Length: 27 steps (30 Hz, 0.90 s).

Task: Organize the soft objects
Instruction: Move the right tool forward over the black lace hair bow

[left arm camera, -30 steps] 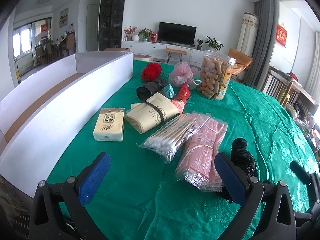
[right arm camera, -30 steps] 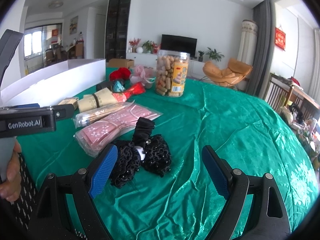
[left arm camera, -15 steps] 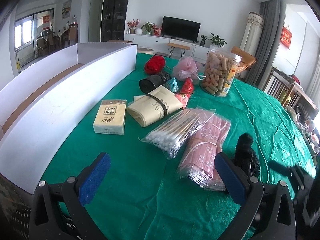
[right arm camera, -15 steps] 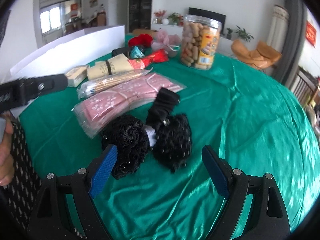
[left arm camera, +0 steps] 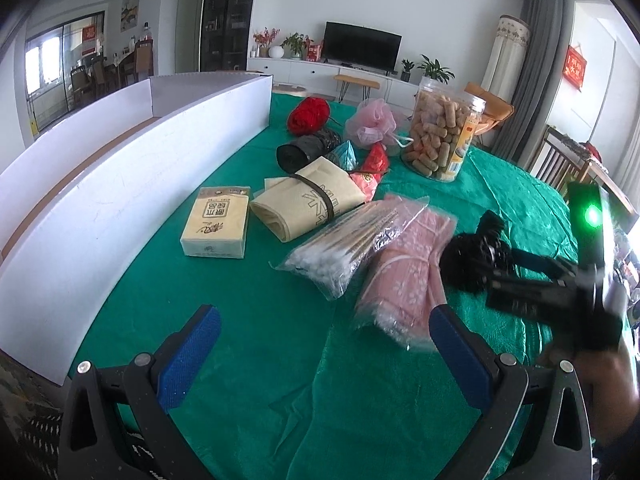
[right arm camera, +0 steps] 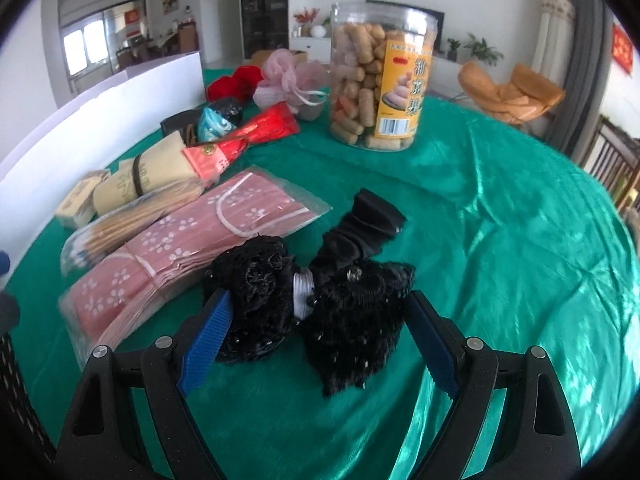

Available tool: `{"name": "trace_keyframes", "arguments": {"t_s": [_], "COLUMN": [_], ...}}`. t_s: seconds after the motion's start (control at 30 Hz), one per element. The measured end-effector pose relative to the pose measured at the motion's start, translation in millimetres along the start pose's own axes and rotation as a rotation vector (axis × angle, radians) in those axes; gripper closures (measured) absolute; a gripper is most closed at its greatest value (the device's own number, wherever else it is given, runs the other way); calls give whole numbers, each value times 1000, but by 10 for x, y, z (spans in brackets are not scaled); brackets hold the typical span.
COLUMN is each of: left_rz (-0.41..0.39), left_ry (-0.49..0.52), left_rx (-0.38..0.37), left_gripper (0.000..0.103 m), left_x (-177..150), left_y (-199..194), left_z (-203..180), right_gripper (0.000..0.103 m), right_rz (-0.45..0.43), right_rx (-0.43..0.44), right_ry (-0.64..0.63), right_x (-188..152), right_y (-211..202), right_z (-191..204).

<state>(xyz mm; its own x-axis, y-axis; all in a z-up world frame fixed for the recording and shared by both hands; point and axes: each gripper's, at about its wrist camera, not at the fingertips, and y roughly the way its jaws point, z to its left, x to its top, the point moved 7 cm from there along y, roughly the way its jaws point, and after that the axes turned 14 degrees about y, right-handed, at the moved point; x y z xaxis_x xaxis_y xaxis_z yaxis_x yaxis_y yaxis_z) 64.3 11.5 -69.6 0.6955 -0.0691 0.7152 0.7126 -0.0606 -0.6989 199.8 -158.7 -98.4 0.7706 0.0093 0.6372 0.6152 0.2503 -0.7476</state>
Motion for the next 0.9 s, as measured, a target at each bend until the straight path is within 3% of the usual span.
{"name": "trace_keyframes", "arguments": {"t_s": [0.33, 0.5, 0.7, 0.83, 0.9], "left_rz": [25, 23, 27, 36, 39], "left_ry": [-19, -35, -42, -28, -19], "left_rx": [-13, -32, -49, -47, -39], "left_gripper": [0, 0, 0, 0, 0], "left_x": [-21, -20, -1, -6, -14], "left_y": [53, 68, 107, 128, 130], "left_z": [15, 43, 39, 5, -3], "right_gripper": [11, 12, 12, 12, 10], "right_rz": [52, 87, 113, 148, 118], "right_rx": [72, 61, 139, 77, 34], "right_ry": [88, 21, -37, -96, -126], "right_x": [-60, -57, -246, -449, -453], "right_y": [52, -108, -346, -245, -178], "right_z": [-68, -86, -115, -139, -110]}}
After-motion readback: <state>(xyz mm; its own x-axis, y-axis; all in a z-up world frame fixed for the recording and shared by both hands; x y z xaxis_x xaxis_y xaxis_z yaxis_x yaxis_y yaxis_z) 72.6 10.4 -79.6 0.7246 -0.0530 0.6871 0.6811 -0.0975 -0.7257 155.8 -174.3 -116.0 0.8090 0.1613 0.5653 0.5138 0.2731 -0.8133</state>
